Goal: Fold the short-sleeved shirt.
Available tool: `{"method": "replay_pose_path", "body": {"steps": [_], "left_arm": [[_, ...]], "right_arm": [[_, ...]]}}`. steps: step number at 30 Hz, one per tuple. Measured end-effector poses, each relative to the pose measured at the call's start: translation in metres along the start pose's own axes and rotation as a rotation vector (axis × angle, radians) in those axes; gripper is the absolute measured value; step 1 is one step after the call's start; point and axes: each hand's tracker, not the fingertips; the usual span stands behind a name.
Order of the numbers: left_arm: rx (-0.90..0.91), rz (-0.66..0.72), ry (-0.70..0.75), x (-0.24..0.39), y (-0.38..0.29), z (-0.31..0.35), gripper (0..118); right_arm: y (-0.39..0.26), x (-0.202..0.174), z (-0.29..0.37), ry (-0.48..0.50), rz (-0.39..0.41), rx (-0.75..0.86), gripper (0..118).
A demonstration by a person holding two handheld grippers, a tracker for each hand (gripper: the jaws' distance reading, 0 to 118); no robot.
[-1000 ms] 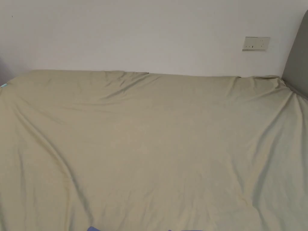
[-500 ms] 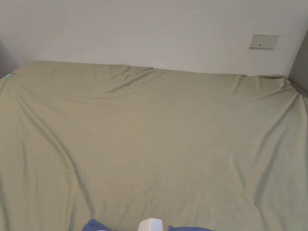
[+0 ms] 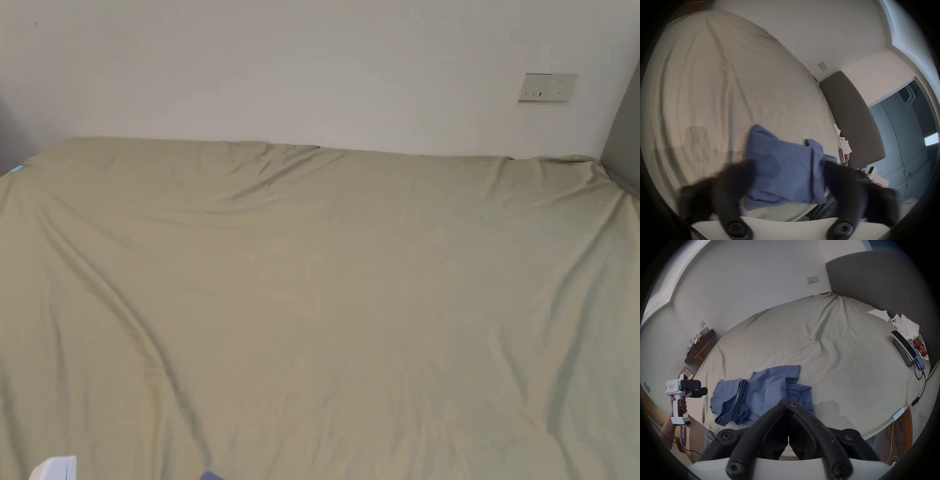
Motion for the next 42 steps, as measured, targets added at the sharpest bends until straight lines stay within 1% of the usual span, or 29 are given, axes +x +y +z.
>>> {"method": "replay_pose_path", "body": {"steps": [1, 2, 4, 7, 8, 10, 12, 14, 15, 17, 19, 21, 22, 23, 24, 25, 27, 28, 29, 30, 31, 33, 34, 35, 36, 37, 38, 40, 42], "left_arm": [[0.007, -0.002, 0.013, -0.004, -0.001, -0.005, 118], [0.019, 0.000, -0.014, -0.012, -0.001, -0.006, 118], [0.002, 0.020, -0.061, -0.018, -0.001, -0.016, 112], [-0.055, 0.105, -0.201, -0.026, -0.002, -0.035, 111], [-0.062, 0.119, -0.221, -0.025, -0.004, -0.038, 111], [-0.073, 0.110, -0.209, -0.026, -0.005, -0.051, 111], [-0.089, 0.116, -0.194, -0.041, -0.002, -0.061, 112], [-0.077, 0.124, -0.248, -0.041, 0.000, -0.057, 117], [-0.084, 0.133, -0.242, -0.039, 0.001, -0.058, 117], [-0.098, 0.128, -0.190, -0.036, 0.004, -0.053, 112], [-0.116, 0.071, -0.098, -0.032, 0.006, -0.046, 98], [-0.103, -0.008, 0.022, -0.032, 0.007, -0.039, 90], [-0.083, -0.051, 0.083, -0.031, 0.006, -0.035, 77], [-0.062, -0.087, 0.140, -0.032, 0.005, -0.034, 74], [-0.050, -0.079, 0.153, -0.033, 0.005, -0.035, 76], [-0.059, -0.044, 0.106, -0.038, 0.004, -0.035, 81], [-0.076, 0.115, -0.041, -0.044, 0.002, -0.037, 82], [-0.104, 0.190, -0.120, -0.047, 0.000, -0.043, 88], [-0.131, 0.245, -0.176, -0.049, -0.002, -0.050, 98], [-0.144, 0.262, -0.203, -0.051, -0.004, -0.055, 109], [-0.130, 0.239, -0.193, -0.050, -0.005, -0.057, 116], [-0.090, 0.204, -0.177, -0.040, -0.005, -0.060, 116], [-0.087, 0.199, -0.176, -0.037, -0.006, -0.060, 114], [-0.090, 0.197, -0.175, -0.035, -0.006, -0.060, 99], [-0.095, 0.200, -0.152, -0.030, -0.006, -0.063, 64], [-0.103, 0.186, -0.082, -0.027, -0.008, -0.067, 18], [-0.101, 0.161, -0.049, -0.021, -0.010, -0.069, 18], [-0.094, 0.080, -0.072, -0.009, -0.011, -0.063, 18], [-0.071, 0.129, -0.078, -0.003, -0.008, -0.049, 18]], "right_arm": [[0.002, -0.004, 0.000, 0.001, 0.011, -0.002, 2], [0.003, -0.008, 0.000, 0.000, 0.022, -0.004, 2], [0.007, -0.014, -0.002, -0.002, 0.036, -0.005, 2], [0.012, -0.018, -0.004, -0.006, 0.047, -0.006, 2], [0.013, -0.020, -0.004, -0.007, 0.051, -0.007, 2], [0.015, -0.021, -0.005, -0.010, 0.059, -0.010, 2], [0.016, -0.023, -0.007, -0.009, 0.065, -0.014, 2], [0.016, -0.024, -0.010, -0.004, 0.061, -0.019, 2], [0.015, -0.025, -0.011, 0.001, 0.059, -0.023, 2], [0.014, -0.027, -0.011, 0.013, 0.062, -0.030, 2], [0.012, -0.029, -0.011, 0.025, 0.077, -0.035, 2], [0.011, -0.031, -0.009, 0.028, 0.088, -0.032, 2], [0.011, -0.030, -0.009, 0.029, 0.090, -0.033, 2], [0.011, -0.029, -0.009, 0.031, 0.088, -0.034, 2], [0.010, -0.028, -0.010, 0.032, 0.084, -0.035, 2], [0.011, -0.028, -0.011, 0.033, 0.081, -0.039, 2], [0.011, -0.027, -0.012, 0.018, 0.080, -0.044, 2], [0.010, -0.027, -0.011, 0.010, 0.082, -0.041, 2], [0.010, -0.026, -0.011, 0.007, 0.082, -0.038, 2], [0.011, -0.024, -0.010, 0.009, 0.078, -0.036, 2], [0.011, -0.023, -0.008, 0.013, 0.072, -0.034, 2], [0.012, -0.020, -0.005, 0.014, 0.060, -0.026, 2], [0.012, -0.019, -0.005, 0.012, 0.054, -0.024, 2], [0.012, -0.018, -0.005, 0.010, 0.047, -0.021, 2], [0.012, -0.016, -0.005, 0.008, 0.040, -0.020, 2], [0.012, -0.015, -0.005, 0.006, 0.034, -0.019, 2], [0.012, -0.014, -0.005, 0.001, 0.028, -0.018, 2], [0.011, -0.013, -0.005, -0.008, 0.022, -0.016, 2], [0.010, -0.012, -0.003, -0.012, 0.021, -0.014, 2]]}}
